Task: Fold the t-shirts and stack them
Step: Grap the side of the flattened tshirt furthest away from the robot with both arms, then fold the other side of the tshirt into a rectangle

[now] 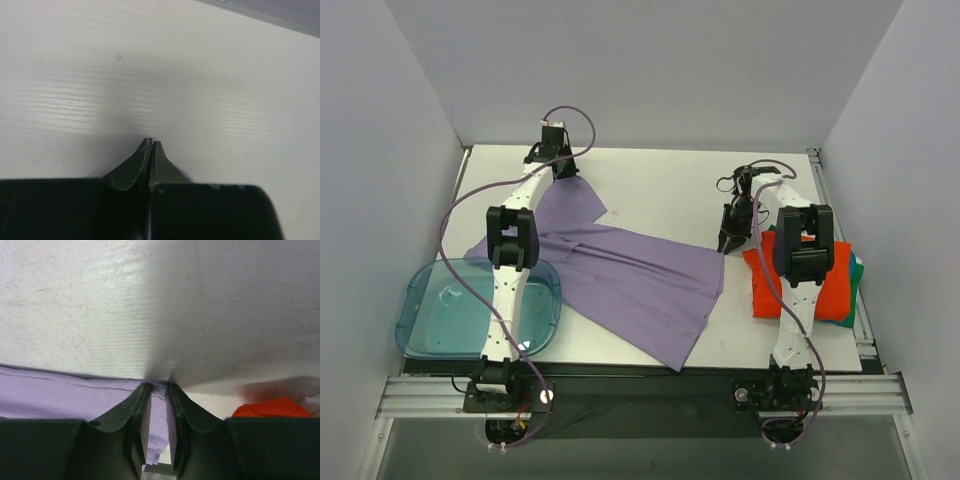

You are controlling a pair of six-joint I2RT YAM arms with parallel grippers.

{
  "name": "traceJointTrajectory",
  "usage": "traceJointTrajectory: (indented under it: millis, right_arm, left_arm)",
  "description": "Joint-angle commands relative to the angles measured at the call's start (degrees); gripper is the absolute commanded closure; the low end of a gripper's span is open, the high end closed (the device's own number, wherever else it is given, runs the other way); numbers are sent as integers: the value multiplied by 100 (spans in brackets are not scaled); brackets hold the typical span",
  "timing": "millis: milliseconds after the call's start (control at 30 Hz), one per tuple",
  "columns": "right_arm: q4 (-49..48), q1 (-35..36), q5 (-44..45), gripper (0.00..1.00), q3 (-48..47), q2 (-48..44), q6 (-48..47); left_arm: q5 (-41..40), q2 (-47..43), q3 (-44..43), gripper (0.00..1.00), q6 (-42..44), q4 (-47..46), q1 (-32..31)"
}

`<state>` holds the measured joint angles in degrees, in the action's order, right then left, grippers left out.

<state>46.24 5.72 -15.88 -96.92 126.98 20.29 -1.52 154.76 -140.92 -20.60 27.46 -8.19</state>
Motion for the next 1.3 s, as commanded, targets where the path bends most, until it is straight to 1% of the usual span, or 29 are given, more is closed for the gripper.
traceJointTrajectory:
  millis: [0, 33, 133, 233, 367, 533, 633, 733, 800, 933, 1033, 1067, 1133, 1267]
  right_arm:
    - [228, 52, 15, 82, -46, 55, -78]
    - [236, 44, 23, 86, -46, 46, -70]
    - [254, 52, 59, 94, -55, 20, -78]
    - [254, 44, 102, 100, -90, 3, -78]
    - [298, 17, 287, 100, -204, -41, -35]
    - [359, -123, 427, 100, -476, -6, 133]
    - [430, -229, 463, 100, -775, 90, 220]
    - [526, -334, 489, 100, -1170, 204, 299]
    - [597, -413, 489, 100, -1434, 292, 352]
    - [685, -562, 463, 100, -1882, 433, 493]
    - [729, -554, 402, 100, -2198, 573, 598]
    - [737, -719, 384, 100, -2260, 591, 607]
    - [729, -756, 288, 100, -2427, 635, 634]
    - [720, -747, 112, 100, -2551, 670, 590]
  left_arm:
    - [-7, 116, -216, 98, -5, 242, -25]
    - [72, 99, -182, 100, -40, 198, -17]
    - [152, -15, -85, 100, -137, -30, -8]
    - [528, -130, 47, 100, -356, -390, 27]
    - [828, -279, 144, 100, -742, -1136, 71]
    - [1127, -201, -49, 100, -1226, -1717, 150]
    - [1241, -121, -120, 100, -1534, -2069, 194]
    - [1364, -42, -41, 100, -2026, -2508, 265]
    - [1426, -7, 12, 100, -2325, -2937, 317]
    - [1514, 98, -119, 100, -2738, -3370, 388]
    - [1593, 221, -164, 100, -3229, -3904, 493]
    - [1602, 230, -172, 100, -3318, -3993, 519]
    - [1698, 257, -172, 100, -3537, -4187, 607]
    - [2032, 204, -50, 100, -3714, -4512, 756]
